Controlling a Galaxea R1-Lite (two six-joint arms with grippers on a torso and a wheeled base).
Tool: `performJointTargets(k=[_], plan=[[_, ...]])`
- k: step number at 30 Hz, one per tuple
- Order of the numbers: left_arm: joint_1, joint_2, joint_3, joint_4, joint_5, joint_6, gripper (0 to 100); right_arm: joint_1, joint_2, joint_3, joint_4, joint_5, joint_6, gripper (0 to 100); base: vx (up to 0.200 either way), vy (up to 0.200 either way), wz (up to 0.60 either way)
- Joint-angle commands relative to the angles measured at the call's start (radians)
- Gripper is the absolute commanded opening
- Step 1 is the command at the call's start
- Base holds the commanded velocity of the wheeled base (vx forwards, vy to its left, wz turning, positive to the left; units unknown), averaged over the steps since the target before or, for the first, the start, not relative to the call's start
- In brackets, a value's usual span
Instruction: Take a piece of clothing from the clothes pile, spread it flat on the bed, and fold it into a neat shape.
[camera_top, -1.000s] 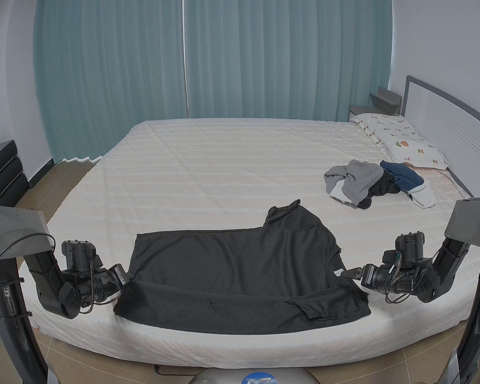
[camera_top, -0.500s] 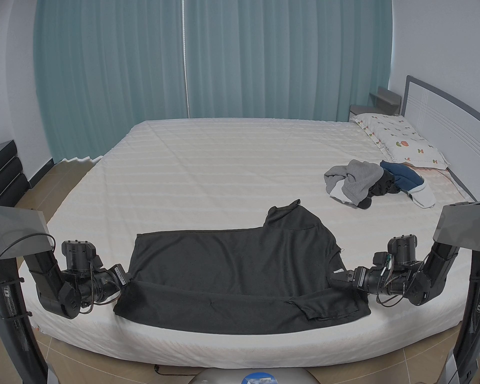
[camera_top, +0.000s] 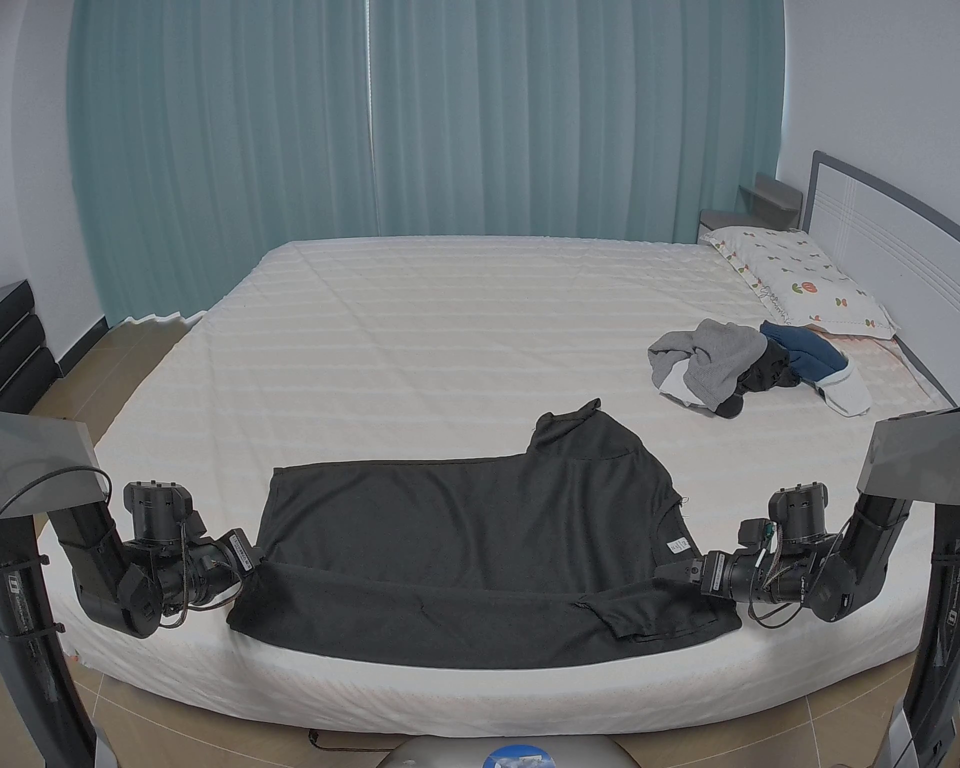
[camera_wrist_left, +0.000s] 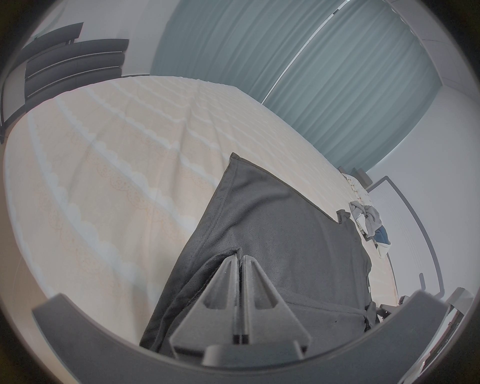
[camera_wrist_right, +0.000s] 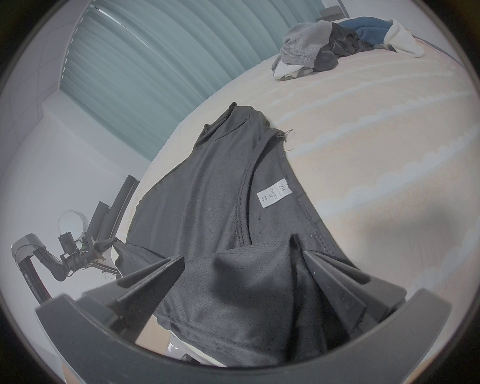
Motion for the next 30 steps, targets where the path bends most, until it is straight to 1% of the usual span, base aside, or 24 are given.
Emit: performJointTargets(k=[1, 4, 9, 12, 17, 20, 30], plan=[[0.0, 0.0, 0.0, 0.0, 0.0, -0.001, 0, -0.008, 0.007, 0.026, -0.06, 0.004, 0.009, 0, 0.0, 0.0, 0.0], [0.0, -0.002, 0.0, 0.001, 0.001, -0.001, 0, -0.014, -0.001, 0.048, -0.087, 0.004, 0.011, 0, 0.0, 0.0, 0.0], [0.0, -0.006, 0.002, 0.003, 0.006, -0.001, 0, -0.028, -0.032, 0.08, -0.09, 0.012, 0.011, 0, 0.0, 0.0, 0.0], [0.0, -0.011, 0.003, 0.003, 0.006, -0.001, 0, -0.042, -0.065, 0.102, -0.09, 0.038, 0.012, 0, 0.0, 0.0, 0.0], [0.002, -0.028, 0.008, 0.006, 0.008, 0.004, 0, -0.051, -0.093, 0.112, -0.09, 0.047, 0.044, 0, 0.0, 0.0, 0.0], [0.002, -0.04, 0.014, 0.009, 0.008, 0.006, 0, -0.057, -0.099, 0.118, -0.092, 0.047, 0.047, 0, 0.0, 0.0, 0.0], [0.017, -0.092, 0.037, 0.014, 0.017, 0.027, 0, -0.102, -0.227, 0.2, -0.098, 0.081, 0.049, 0, 0.0, 0.0, 0.0]])
